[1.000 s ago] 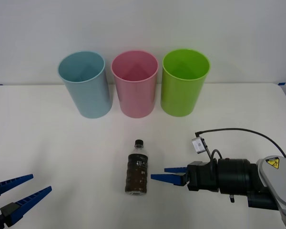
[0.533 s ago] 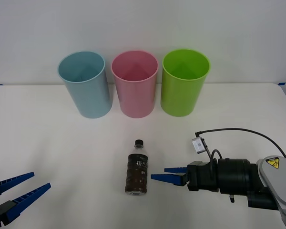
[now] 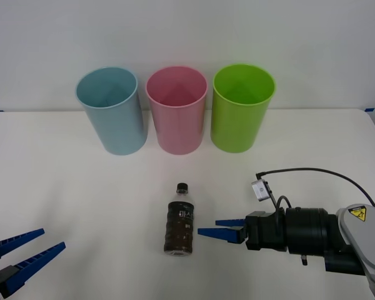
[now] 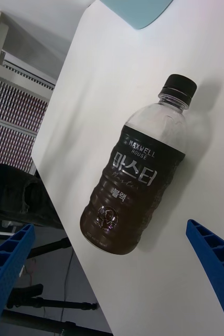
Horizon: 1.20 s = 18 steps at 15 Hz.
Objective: Put cans in the blue bin and PET bottles in the pink bin and trash in the green bin.
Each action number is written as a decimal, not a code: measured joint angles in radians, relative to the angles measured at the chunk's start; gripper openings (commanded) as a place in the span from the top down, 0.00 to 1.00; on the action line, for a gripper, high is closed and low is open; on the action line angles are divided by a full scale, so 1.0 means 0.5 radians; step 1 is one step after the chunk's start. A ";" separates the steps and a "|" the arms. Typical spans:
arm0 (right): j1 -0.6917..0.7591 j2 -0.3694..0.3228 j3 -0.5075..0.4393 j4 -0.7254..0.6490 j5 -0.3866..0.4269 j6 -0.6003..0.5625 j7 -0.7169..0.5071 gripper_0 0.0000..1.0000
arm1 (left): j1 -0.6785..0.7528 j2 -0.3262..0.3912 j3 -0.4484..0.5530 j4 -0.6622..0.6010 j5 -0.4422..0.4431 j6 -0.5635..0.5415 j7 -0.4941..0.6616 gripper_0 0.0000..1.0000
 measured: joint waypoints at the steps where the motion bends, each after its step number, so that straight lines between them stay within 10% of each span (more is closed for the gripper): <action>1: 0.000 0.000 0.000 0.000 0.000 0.000 0.000 0.00 | 0.004 0.000 0.000 0.000 0.005 0.001 0.002 0.00; 18: 0.000 0.000 0.000 0.000 0.000 0.000 0.000 0.00 | 0.004 0.000 0.000 0.000 0.005 0.002 0.002 0.00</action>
